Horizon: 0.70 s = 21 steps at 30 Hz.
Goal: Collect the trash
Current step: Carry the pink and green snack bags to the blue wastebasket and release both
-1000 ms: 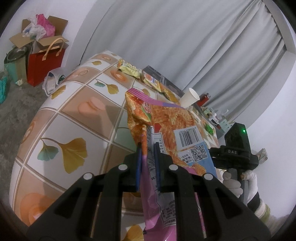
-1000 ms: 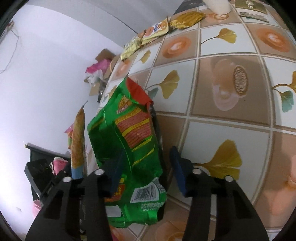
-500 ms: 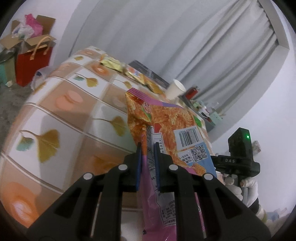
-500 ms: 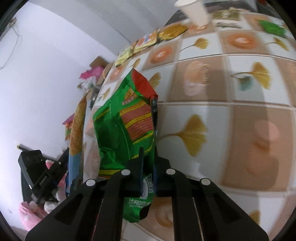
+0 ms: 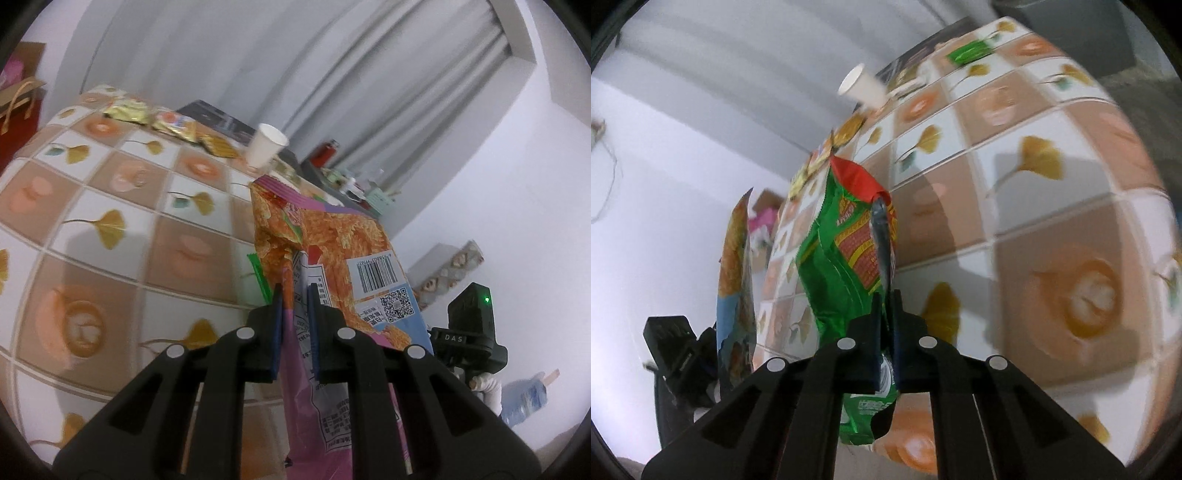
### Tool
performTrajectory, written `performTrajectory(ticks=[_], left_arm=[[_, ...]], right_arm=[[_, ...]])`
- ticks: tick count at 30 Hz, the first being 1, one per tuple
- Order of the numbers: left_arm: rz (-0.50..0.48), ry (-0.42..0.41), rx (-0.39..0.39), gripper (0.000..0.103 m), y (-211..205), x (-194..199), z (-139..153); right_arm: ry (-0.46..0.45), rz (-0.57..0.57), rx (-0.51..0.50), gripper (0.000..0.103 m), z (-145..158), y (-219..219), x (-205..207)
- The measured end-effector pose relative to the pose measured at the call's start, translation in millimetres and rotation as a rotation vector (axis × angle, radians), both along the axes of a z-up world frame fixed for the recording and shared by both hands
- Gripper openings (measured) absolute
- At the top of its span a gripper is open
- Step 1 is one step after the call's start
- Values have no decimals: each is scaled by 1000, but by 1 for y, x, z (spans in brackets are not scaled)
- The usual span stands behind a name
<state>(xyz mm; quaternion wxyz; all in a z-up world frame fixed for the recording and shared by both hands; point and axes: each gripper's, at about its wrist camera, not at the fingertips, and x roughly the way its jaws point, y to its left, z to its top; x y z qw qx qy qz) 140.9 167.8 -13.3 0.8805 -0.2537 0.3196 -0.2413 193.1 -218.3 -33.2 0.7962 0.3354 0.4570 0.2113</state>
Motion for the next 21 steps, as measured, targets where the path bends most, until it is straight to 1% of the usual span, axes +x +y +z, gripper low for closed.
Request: performTrajectory(ticks=[4, 13, 16, 21], left_arm=[[-36, -15, 18, 11, -16, -3, 10], [-99, -61, 56, 11, -56, -6, 39], [-137, -75, 62, 11, -79, -7, 48], [-228, -87, 73, 11, -131, 1, 56]], right_arm=[[-18, -59, 39, 5, 0, -25, -19], [-61, -151, 103, 5, 4, -73, -56], [-80, -191, 124, 5, 4, -89, -67], [-110, -274, 153, 4, 6, -125, -89]])
